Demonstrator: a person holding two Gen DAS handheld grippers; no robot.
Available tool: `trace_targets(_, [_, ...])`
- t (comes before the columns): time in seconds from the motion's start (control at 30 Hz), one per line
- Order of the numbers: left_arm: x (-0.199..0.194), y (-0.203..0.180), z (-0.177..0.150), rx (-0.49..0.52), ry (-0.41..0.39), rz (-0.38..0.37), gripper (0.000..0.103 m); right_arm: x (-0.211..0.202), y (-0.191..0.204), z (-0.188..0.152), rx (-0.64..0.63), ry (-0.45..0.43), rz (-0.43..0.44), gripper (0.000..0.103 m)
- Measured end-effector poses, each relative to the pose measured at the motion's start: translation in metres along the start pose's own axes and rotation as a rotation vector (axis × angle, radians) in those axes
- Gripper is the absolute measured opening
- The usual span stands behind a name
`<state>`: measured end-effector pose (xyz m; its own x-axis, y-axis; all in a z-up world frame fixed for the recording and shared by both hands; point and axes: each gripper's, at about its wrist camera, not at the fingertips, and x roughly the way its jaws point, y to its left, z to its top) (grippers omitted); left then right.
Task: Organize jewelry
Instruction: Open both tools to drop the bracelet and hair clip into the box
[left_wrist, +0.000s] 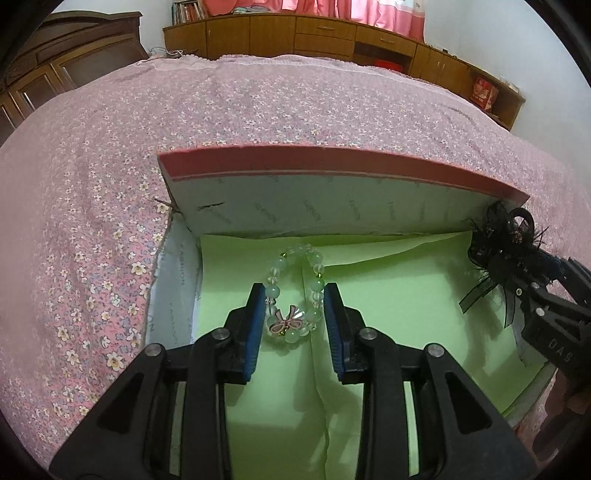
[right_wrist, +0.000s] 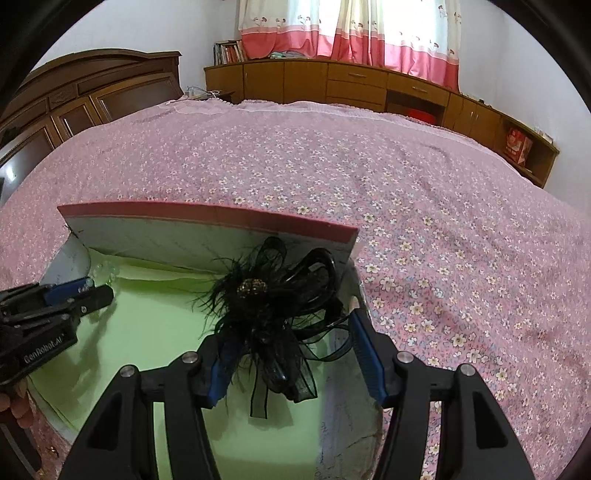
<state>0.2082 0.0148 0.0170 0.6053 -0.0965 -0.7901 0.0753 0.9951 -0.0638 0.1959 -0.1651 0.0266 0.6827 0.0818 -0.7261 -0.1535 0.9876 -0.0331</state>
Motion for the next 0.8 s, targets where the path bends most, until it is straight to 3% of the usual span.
trace_targets(0.3, [-0.011,-0.004,-0.002,0.045,-0.044,0.030,0.039,-0.005,0.000,0.000,0.011,-0.005,0.033,0.067])
trace_targets(0.5, [-0.024,0.004,-0.003,0.020,-0.063,0.013,0.039,-0.017,-0.005,-0.002,0.051,-0.012,0.073,0.068])
trace_targets(0.8, [-0.067,0.009,-0.016,0.015,-0.169,-0.003,0.039,-0.068,-0.002,-0.012,0.081,-0.167,0.137,0.071])
